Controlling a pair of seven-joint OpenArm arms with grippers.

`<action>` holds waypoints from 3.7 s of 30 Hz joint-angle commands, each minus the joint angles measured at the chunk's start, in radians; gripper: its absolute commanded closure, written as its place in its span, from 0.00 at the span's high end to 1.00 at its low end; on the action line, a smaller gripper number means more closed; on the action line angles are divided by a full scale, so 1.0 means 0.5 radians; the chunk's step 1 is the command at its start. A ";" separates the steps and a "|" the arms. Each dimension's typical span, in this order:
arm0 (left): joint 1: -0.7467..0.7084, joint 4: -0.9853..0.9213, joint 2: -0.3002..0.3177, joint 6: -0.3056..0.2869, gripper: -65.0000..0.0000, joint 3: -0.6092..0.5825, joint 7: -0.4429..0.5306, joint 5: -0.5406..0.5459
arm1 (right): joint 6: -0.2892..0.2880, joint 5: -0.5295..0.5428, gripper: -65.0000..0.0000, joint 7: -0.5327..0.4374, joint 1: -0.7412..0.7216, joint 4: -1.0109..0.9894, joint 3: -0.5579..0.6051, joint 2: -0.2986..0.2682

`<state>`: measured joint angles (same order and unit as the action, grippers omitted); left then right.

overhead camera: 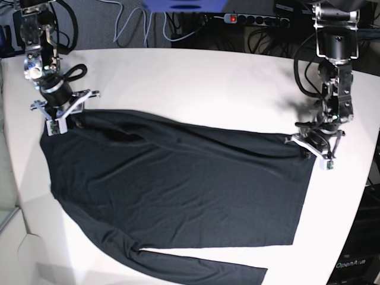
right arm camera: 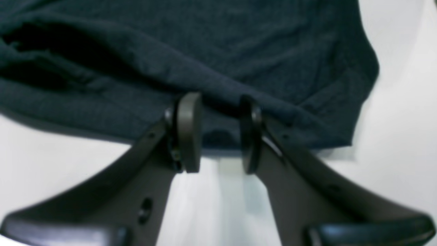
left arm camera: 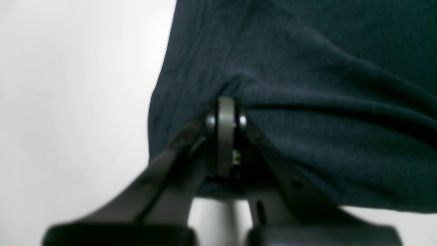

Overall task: Fold the T-shirt properly
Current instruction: 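Slide the right gripper along the shirt edge toward the left gripper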

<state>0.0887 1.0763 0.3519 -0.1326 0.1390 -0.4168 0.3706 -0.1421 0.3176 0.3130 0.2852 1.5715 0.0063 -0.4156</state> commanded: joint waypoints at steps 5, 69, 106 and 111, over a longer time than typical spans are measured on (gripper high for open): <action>-0.035 -0.021 0.013 0.052 0.01 -0.010 -0.193 -0.077 | -0.015 0.002 0.32 -0.051 -0.075 0.019 0.050 -0.082; -0.022 -0.021 0.010 0.052 0.01 -0.007 -0.190 -0.061 | -0.015 -0.661 0.00 0.087 -0.351 -0.165 0.314 0.032; -0.019 -0.021 0.007 0.052 0.01 -0.007 -0.190 -0.061 | -0.267 -0.882 0.14 0.201 -0.406 0.075 0.164 0.152; -0.019 -0.021 0.007 0.052 0.01 -0.007 -0.190 -0.061 | -0.276 -1.146 0.23 0.198 -0.375 0.121 0.167 0.277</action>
<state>0.0898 1.0763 0.3492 -0.1314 0.1394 -0.4164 0.3714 -0.2844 -0.2565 0.4313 0.1097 1.6150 0.0963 -0.2676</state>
